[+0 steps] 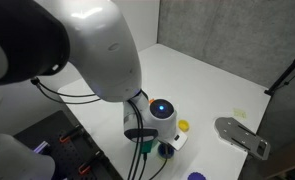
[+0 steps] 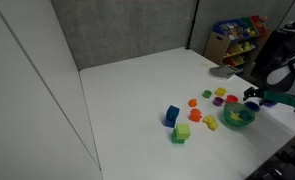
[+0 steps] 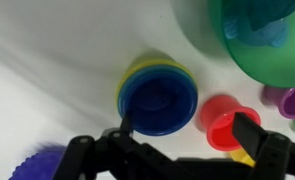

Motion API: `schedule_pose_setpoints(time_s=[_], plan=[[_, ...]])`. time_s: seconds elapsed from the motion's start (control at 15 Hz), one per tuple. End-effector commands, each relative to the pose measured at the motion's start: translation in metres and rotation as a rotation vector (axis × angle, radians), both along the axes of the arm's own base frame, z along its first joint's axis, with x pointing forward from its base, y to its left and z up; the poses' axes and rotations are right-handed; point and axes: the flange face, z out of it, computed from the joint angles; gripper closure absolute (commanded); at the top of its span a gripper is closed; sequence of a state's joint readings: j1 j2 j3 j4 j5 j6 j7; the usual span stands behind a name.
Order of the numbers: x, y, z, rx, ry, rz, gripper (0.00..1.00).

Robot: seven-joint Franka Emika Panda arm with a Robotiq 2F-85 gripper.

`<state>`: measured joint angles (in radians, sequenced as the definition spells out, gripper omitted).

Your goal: Place the dark blue cup in the light blue cup

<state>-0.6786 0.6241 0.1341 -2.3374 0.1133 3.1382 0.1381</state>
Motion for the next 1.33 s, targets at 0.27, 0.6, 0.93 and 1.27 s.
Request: schedule_pose_setpoints(time_s=[0.27,0.6,0.93,1.27], plan=[[0.016,-0.01,0.028,-0.004,0.008,0.005,0.0],[0.05,0.02,0.079,-0.031,0.019,0.124,0.0],[0.07,0.053,0.138,-0.054,0.05,0.228,0.0],[0.07,0.076,0.205,-0.057,0.137,0.349,0.0]])
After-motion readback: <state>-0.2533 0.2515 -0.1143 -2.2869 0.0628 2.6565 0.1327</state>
